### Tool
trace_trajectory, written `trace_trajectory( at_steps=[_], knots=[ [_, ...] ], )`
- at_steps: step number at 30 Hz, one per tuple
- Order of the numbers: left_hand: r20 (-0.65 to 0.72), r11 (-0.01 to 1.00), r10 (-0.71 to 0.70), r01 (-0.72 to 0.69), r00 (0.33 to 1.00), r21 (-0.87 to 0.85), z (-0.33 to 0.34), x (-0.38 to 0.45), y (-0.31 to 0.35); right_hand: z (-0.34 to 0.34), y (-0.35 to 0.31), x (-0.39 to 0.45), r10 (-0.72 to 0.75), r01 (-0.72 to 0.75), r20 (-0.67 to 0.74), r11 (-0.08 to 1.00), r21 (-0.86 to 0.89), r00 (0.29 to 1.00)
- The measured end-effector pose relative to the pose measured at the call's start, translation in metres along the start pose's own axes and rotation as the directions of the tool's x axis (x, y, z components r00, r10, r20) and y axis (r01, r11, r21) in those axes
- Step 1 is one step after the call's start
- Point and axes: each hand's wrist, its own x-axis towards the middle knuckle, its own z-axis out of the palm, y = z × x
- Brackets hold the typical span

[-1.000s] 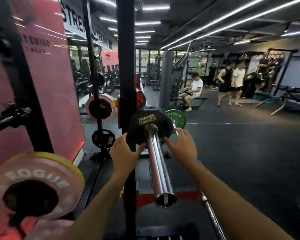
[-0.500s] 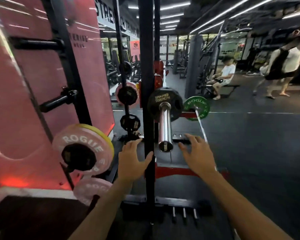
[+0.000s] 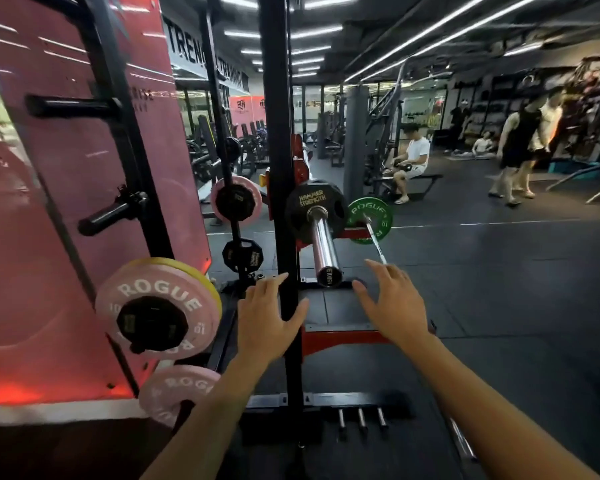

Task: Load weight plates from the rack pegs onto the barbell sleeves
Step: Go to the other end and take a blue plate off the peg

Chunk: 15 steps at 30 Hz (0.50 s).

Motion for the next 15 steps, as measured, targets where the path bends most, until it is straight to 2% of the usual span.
trace_trajectory(
  at_steps=[7, 11, 15],
  knots=[
    [0.078, 1.000, 0.002, -0.002, 0.997, -0.003, -0.012, -0.029, -0.008, -0.001, -0.028, -0.025, -0.003, 0.001, -0.058, 1.000, -0.032, 0.998],
    [0.159, 0.996, 0.086, -0.081, 0.983, -0.039, 0.011, -0.043, 0.021, -0.020, -0.025, -0.049, 0.052, -0.059, -0.072, 0.994, -0.096, 0.996],
    [0.167, 0.978, 0.197, -0.182, 0.966, -0.101, 0.035, -0.044, 0.065, -0.063, 0.001, -0.079, 0.155, -0.176, -0.119, 0.964, -0.201, 0.981]
  ],
)
